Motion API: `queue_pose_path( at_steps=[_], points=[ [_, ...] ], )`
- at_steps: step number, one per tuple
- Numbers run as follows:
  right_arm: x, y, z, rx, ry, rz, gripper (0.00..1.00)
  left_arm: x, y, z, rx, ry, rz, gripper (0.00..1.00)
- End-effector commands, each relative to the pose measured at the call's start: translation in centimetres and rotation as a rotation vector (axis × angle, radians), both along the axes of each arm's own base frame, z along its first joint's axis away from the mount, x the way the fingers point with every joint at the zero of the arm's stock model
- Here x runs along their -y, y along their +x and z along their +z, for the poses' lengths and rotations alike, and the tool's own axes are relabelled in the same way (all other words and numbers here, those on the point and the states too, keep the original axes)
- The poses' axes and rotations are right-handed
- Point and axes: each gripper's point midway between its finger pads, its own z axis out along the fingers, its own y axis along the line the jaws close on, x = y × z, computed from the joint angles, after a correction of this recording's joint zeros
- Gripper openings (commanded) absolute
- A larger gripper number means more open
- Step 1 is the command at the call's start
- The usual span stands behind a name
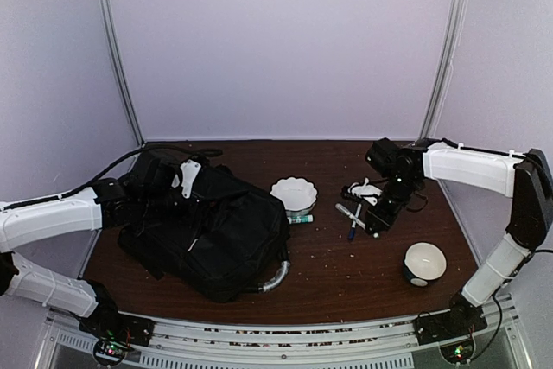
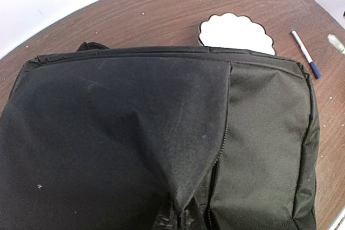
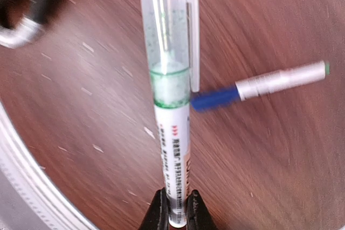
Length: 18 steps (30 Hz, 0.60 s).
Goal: Pack the student bag
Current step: Place the pen in the second largest pocket of the bag.
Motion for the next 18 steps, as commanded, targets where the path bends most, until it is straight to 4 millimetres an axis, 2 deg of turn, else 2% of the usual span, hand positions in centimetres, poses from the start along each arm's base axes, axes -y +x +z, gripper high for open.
queue_pose_path(
  at_steps=[1,5,9,12,18],
  points=[
    [-6.5,-0.9,4.8,-0.018,0.238,0.105,0.02,2.0,1.7,4.9,0.156,-0.124,-0.024,0.0],
    [-12.1,-2.0,7.0,-0.078,0.345,0.183,0.02,2.0,1.7,5.0,0.166,-0.127,-0.025,0.0],
    [-17.5,-3.2,8.2,-0.167,0.426,0.24,0.02,1.8,1.7,5.3,0.177,-0.132,-0.02,0.0],
    [-20.3,-4.1,8.2,-0.224,0.459,0.268,0.02,1.7,1.7,5.8,0.188,-0.143,-0.016,0.0],
    [-24.6,-5.7,7.9,-0.338,0.506,0.282,0.02,1.6,1.5,6.3,0.198,-0.149,-0.017,0.0]
  ],
)
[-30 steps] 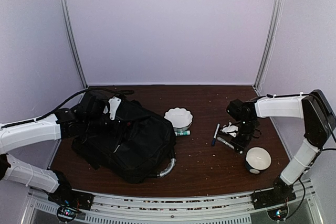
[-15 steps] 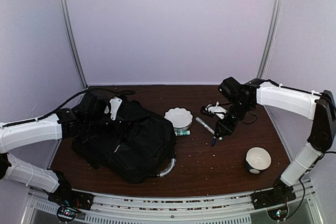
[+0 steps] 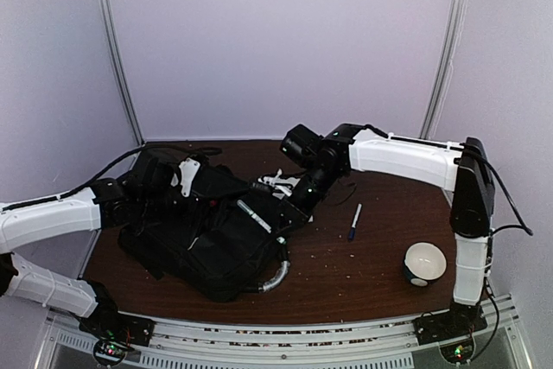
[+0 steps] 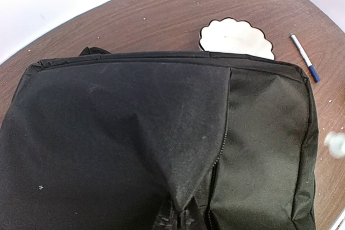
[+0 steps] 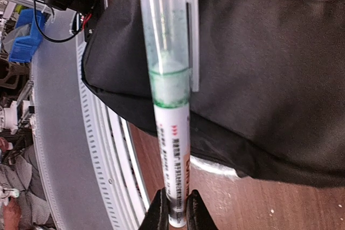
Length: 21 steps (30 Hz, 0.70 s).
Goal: Pack the student bag
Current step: Place the pen in the second largest pocket of the bag.
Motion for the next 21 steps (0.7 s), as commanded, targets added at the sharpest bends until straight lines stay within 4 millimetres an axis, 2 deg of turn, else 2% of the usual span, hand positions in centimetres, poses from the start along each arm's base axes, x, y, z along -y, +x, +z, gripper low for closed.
queue_pose_path(
  at_steps=[1,4,7,14,21],
  points=[
    [-3.0,-1.7,1.1,-0.133,0.049,0.011,0.02,1.5,1.3,5.8,0.18,-0.142,-0.017,0.0],
    [-4.9,-2.1,0.9,-0.159,0.052,0.01,0.02,1.3,1.2,5.8,0.184,-0.146,-0.012,0.0],
    [-6.2,-2.2,-0.3,-0.206,0.033,-0.024,0.03,1.2,1.1,6.0,0.187,-0.155,-0.007,0.0],
    [-7.9,-2.2,-2.5,-0.313,0.002,-0.094,0.03,0.8,0.8,6.1,0.195,-0.165,-0.003,0.0],
    [-10.1,-1.4,-3.3,-0.27,-0.016,-0.115,0.04,1.2,0.7,5.8,0.187,-0.178,-0.02,0.0]
  ],
)
